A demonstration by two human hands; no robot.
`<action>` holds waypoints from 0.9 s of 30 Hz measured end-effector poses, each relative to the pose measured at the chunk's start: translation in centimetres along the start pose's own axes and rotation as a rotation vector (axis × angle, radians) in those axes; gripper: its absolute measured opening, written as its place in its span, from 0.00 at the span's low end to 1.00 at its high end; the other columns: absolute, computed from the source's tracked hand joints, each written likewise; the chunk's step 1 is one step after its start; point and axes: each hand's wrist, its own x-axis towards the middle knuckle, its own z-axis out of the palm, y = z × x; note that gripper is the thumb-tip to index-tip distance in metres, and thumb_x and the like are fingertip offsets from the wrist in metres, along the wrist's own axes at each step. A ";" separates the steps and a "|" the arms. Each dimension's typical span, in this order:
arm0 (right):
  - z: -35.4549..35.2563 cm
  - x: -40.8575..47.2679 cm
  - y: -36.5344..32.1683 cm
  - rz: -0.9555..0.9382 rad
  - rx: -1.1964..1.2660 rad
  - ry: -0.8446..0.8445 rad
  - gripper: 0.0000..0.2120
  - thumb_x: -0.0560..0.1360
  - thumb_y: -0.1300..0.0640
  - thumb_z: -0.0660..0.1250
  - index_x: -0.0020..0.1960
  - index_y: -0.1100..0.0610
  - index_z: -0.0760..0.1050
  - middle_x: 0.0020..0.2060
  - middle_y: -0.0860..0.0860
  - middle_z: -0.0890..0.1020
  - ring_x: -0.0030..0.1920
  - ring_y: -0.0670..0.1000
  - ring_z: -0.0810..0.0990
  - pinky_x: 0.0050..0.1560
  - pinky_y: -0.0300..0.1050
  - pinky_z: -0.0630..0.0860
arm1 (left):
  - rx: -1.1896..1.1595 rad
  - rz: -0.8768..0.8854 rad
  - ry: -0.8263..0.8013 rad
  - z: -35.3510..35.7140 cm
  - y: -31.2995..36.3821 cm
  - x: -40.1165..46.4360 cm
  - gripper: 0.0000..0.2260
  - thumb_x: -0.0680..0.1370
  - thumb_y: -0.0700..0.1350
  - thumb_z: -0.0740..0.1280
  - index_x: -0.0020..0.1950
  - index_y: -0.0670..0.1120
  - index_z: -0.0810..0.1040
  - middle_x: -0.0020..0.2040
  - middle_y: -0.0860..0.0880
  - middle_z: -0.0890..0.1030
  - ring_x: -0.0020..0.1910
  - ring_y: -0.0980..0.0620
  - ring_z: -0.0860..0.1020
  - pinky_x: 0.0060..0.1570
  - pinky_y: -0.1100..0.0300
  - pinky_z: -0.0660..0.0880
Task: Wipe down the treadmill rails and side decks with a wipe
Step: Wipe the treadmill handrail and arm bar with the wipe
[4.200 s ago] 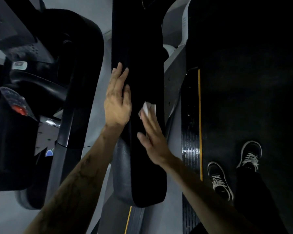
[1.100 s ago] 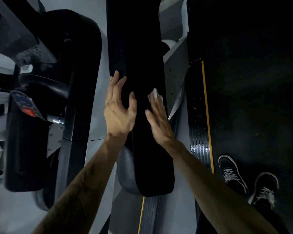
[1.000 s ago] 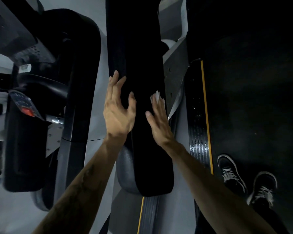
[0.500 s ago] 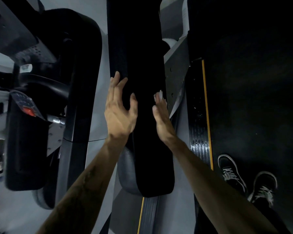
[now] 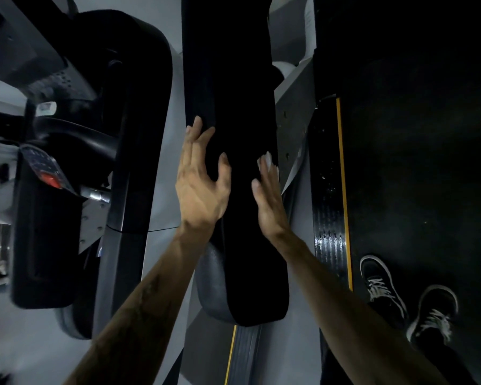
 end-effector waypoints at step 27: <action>-0.8 -2.7 1.4 0.239 0.210 -0.038 0.33 0.83 0.35 0.49 0.83 0.45 0.45 0.82 0.41 0.44 0.82 0.41 0.41 0.79 0.39 0.41 | -0.009 -0.005 -0.018 -0.1 0.0 0.2 0.19 0.83 0.45 0.66 0.73 0.42 0.73 0.79 0.47 0.67 0.79 0.47 0.66 0.71 0.44 0.71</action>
